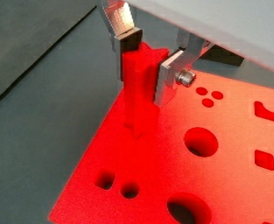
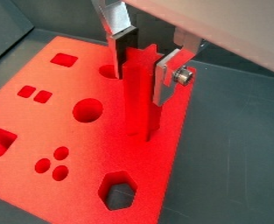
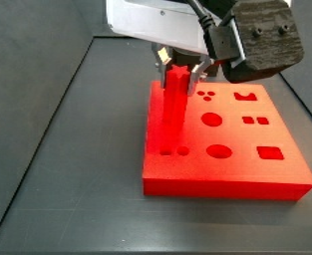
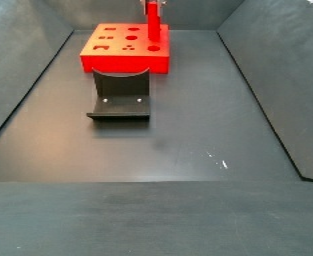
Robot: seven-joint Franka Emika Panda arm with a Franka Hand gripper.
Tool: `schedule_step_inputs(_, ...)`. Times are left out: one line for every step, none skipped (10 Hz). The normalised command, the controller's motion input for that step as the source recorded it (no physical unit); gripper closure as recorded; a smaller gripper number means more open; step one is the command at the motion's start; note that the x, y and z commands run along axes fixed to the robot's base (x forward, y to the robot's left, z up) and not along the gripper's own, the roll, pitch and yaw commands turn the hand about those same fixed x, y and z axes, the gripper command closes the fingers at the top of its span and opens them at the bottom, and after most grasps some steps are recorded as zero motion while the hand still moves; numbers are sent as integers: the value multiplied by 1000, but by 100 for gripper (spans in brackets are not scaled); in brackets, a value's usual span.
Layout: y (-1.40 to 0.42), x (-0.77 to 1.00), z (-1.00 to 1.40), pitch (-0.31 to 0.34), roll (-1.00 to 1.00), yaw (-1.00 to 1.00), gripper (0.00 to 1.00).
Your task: Insert the star object.
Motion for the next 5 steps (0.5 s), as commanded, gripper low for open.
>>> schedule_step_inputs(-31, -3, -491, -101, 47, 0, 100)
schedule_step_inputs(-37, -297, -940, -131, 130, 0, 100)
schedule_step_inputs(-31, -406, -1000, -99, 91, -23, 100)
schedule_step_inputs(-163, -74, -917, -184, 47, 0, 100)
schedule_step_inputs(-66, 66, -806, -224, 0, 0, 100)
